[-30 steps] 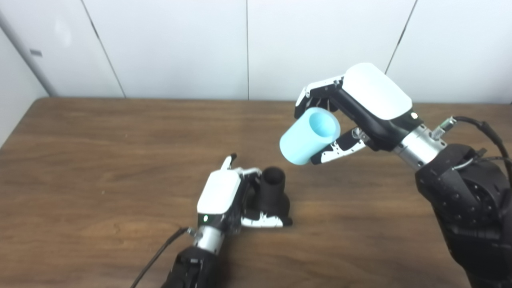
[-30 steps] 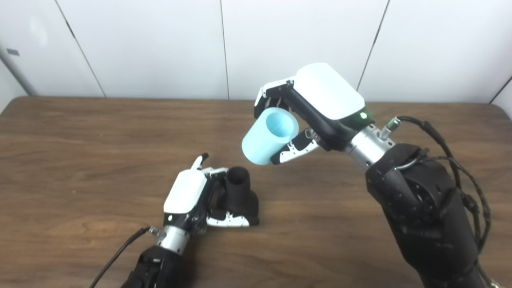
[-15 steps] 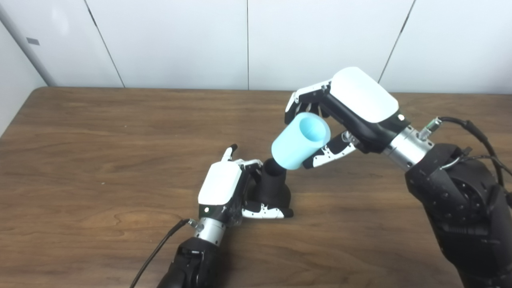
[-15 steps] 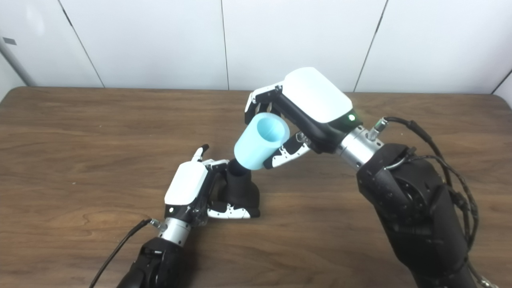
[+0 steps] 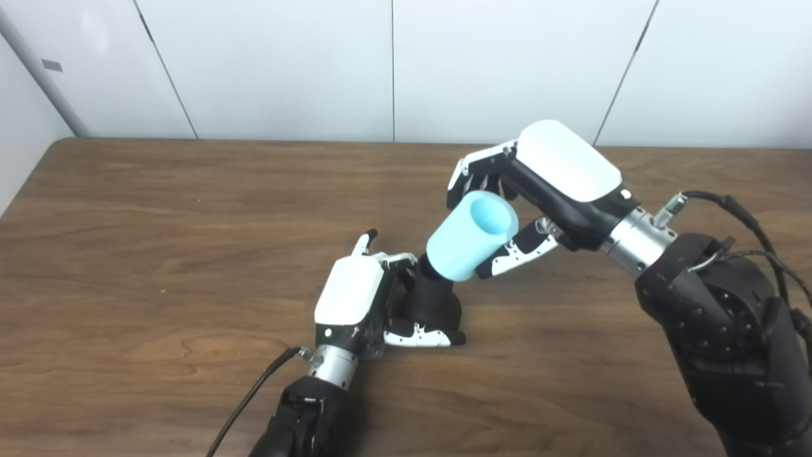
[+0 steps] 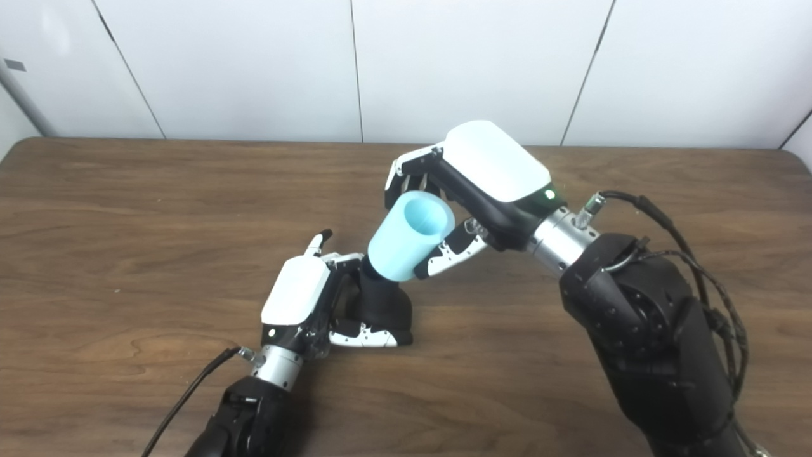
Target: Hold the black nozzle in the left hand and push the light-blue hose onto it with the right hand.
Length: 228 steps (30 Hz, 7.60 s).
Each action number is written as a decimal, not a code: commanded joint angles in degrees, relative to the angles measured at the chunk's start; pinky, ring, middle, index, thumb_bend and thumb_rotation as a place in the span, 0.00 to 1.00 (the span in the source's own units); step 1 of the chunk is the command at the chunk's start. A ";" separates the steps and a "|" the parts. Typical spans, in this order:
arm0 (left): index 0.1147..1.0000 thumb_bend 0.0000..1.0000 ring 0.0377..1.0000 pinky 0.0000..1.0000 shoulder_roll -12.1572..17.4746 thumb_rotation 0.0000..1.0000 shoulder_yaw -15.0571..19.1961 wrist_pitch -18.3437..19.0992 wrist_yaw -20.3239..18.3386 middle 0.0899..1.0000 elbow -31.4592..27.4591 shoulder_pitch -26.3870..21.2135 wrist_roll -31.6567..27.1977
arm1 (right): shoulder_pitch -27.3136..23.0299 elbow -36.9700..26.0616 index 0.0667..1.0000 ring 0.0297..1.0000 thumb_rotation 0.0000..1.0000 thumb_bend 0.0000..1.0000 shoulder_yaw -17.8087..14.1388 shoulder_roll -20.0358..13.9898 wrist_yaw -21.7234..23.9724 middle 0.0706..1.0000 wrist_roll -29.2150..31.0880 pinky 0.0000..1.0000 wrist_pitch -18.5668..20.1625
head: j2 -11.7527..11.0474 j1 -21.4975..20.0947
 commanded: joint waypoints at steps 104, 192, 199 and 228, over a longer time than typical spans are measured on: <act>0.41 0.53 0.61 0.99 -0.22 0.00 -3.14 0.69 -1.61 0.44 0.83 1.15 2.52 | -4.18 -0.14 0.88 0.85 0.36 1.00 1.71 -1.41 5.60 0.88 -2.61 0.71 0.08 | 1.35 -0.39; 0.38 0.52 0.62 0.99 -0.18 0.00 -3.11 1.12 -3.07 0.47 1.40 0.79 2.61 | 9.08 -11.53 0.97 1.00 0.94 0.61 -1.57 -2.64 7.52 1.00 0.42 1.00 -5.29 | 1.76 -0.88; 0.38 0.52 0.62 1.00 -0.08 0.00 -3.08 1.22 -3.51 0.47 1.14 0.61 2.57 | 9.03 -11.18 0.96 1.00 0.94 0.61 -0.32 -1.97 8.54 1.00 -1.39 0.99 -5.72 | 1.89 -0.95; 0.40 0.52 0.61 1.00 -0.80 0.00 -2.90 1.98 -4.61 0.45 0.34 0.75 3.02 | 11.48 -10.50 0.90 0.97 0.89 0.60 0.52 -5.27 10.82 0.94 -3.34 0.96 -6.86 | 3.01 -0.91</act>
